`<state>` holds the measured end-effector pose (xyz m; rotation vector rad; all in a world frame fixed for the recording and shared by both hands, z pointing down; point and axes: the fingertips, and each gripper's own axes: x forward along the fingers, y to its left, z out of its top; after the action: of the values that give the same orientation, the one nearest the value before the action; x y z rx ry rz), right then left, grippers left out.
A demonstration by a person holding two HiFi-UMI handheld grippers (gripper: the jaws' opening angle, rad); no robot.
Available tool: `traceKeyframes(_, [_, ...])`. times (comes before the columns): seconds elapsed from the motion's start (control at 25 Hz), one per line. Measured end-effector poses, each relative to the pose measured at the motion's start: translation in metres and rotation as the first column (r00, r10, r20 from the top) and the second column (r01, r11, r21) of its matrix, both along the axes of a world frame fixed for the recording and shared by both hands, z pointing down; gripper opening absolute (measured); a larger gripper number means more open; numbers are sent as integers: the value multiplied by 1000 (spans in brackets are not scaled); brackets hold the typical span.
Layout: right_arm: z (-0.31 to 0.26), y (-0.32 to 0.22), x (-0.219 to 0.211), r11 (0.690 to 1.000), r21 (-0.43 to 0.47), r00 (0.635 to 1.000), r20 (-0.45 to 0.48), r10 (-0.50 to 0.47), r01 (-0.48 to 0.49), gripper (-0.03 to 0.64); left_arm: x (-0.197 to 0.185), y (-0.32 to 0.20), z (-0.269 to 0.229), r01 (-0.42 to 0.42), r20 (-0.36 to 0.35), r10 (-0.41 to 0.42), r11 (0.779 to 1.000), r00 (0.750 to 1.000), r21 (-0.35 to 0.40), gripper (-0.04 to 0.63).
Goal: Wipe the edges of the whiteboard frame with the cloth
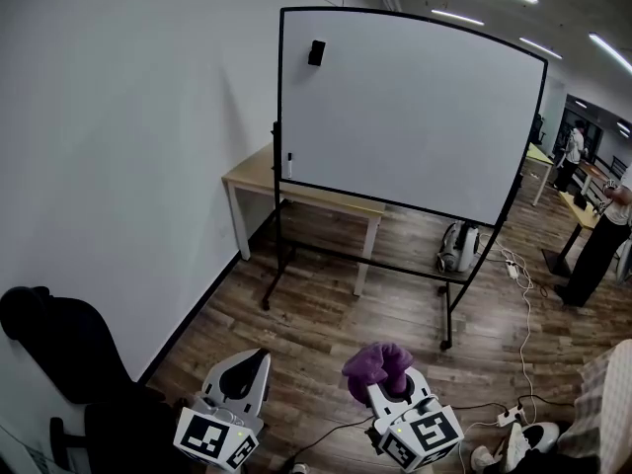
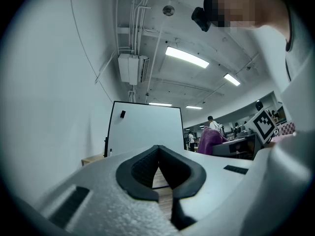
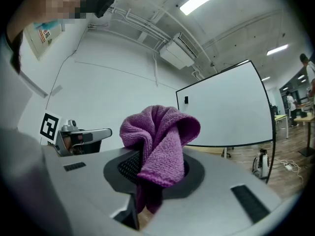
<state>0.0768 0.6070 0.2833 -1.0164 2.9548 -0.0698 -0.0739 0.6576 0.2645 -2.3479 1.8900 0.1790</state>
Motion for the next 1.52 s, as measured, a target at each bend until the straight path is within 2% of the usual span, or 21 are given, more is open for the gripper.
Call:
traceKeyframes(0.52, [-4, -17, -50, 999, 32, 999, 17, 36, -37, 67, -60, -12, -3, -6, 12, 6, 999, 1000, 36, 17])
traceKeyframes(0.72, [-3, -30, -61, 999, 34, 1000, 10, 22, -22, 67, -66, -26, -2, -8, 14, 7, 999, 1000, 35, 17])
traceKeyframes(1.0, [-1, -71, -62, 1000, 31, 1000, 19, -2, 2, 67, -64, -65, -4, 6, 9, -6, 999, 1000, 39, 17])
traceKeyframes(1.52, [-17, -181, -29, 996, 75, 999, 7, -38, 38, 67, -27, -173, -16, 22, -9, -21, 996, 1000, 81, 17])
